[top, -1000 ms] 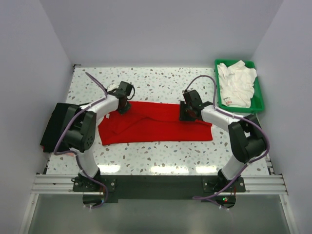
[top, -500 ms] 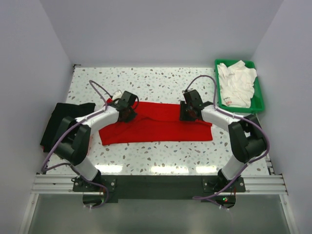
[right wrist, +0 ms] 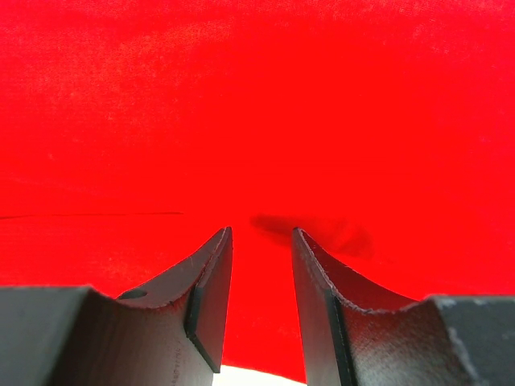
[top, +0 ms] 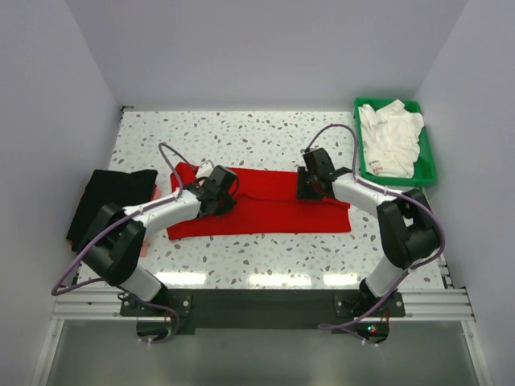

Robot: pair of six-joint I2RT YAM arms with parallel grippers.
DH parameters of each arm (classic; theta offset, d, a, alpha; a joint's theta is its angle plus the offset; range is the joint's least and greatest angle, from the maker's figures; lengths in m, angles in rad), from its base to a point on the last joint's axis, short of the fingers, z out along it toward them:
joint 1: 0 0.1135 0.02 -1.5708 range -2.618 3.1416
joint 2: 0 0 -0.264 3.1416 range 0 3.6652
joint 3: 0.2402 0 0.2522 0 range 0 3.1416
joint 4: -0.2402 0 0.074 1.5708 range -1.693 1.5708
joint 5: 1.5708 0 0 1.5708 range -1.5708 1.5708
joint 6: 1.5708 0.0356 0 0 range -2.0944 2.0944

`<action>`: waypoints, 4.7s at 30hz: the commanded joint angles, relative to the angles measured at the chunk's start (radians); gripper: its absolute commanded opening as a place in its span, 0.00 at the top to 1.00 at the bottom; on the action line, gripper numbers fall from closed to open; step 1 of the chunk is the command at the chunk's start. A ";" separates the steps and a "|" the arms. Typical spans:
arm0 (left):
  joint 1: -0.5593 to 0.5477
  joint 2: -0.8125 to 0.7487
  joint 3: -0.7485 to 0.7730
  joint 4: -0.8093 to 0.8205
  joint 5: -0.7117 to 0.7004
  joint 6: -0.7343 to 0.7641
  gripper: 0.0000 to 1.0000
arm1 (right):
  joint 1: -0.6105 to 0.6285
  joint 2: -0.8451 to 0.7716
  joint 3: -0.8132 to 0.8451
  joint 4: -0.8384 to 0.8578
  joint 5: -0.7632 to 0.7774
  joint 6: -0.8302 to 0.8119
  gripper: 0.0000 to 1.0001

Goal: Fold and stack the t-shirts
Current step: Fold the tshirt

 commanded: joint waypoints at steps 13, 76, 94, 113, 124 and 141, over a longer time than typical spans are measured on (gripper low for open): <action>-0.031 -0.171 -0.142 0.024 0.006 -0.007 1.00 | -0.005 -0.029 -0.002 0.014 0.013 -0.016 0.61; 0.309 0.127 0.049 0.069 0.055 0.015 0.75 | -0.086 0.148 0.147 -0.103 0.237 0.002 0.60; 0.349 0.762 0.816 0.041 0.250 0.409 0.61 | 0.165 -0.166 -0.410 0.206 -0.105 0.437 0.60; 0.394 0.908 1.171 0.350 0.818 0.469 0.24 | 0.553 0.081 -0.067 0.262 -0.097 0.461 0.59; 0.432 0.476 0.910 0.247 0.640 0.411 0.27 | 0.384 -0.156 -0.102 0.070 0.017 0.340 0.53; 0.354 -0.247 -0.130 0.084 0.191 0.185 0.60 | -0.019 0.554 0.878 -0.181 0.045 -0.069 0.52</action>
